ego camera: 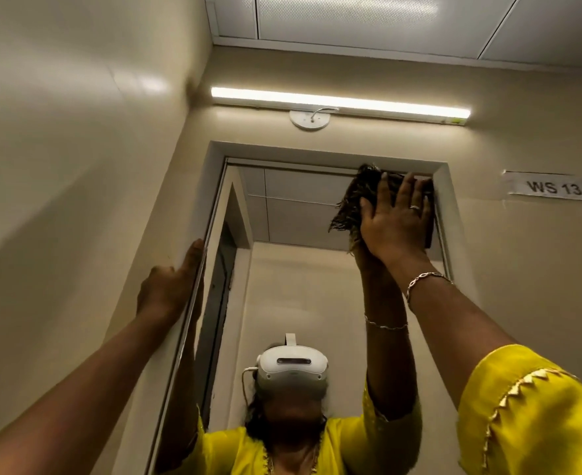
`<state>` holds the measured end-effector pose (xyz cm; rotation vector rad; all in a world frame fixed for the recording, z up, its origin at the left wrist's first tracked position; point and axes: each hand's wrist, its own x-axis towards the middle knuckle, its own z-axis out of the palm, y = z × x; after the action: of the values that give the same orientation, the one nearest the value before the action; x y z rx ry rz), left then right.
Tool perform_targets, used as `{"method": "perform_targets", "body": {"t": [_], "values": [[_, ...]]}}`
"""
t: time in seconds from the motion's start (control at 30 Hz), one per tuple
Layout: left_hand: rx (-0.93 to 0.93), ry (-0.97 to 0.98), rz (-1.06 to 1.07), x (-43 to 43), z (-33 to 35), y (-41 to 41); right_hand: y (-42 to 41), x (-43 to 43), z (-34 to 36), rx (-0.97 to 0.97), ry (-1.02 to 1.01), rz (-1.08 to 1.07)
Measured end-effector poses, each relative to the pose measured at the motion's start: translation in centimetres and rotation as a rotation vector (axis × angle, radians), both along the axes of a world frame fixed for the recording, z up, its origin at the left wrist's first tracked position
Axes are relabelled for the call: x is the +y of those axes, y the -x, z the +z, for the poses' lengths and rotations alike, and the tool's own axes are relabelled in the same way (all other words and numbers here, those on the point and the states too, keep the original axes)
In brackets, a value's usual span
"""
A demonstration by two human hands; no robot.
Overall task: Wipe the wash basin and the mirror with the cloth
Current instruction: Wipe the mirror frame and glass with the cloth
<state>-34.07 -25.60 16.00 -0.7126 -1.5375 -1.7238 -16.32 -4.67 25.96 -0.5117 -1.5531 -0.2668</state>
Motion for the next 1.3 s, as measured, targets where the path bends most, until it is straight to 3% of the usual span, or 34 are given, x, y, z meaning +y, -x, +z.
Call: {"method": "perform_targets", "body": {"t": [0.37,0.67,0.93,1.3], "values": [[0.061,0.002,-0.055,0.1,-0.1,0.3,6.2,-7.3,0.5,-0.01,-0.074,0.059],[0.087,-0.012,0.051,0.3,-0.1,0.5,11.0,-13.1,0.6,-0.102,-0.206,0.09],[0.071,-0.024,0.021,0.3,-0.2,0.7,10.0,-12.5,0.5,-0.324,-0.483,0.047],[0.081,-0.005,0.075,0.3,-0.1,0.4,10.0,-12.8,2.0,-0.305,-0.464,0.067]]}}
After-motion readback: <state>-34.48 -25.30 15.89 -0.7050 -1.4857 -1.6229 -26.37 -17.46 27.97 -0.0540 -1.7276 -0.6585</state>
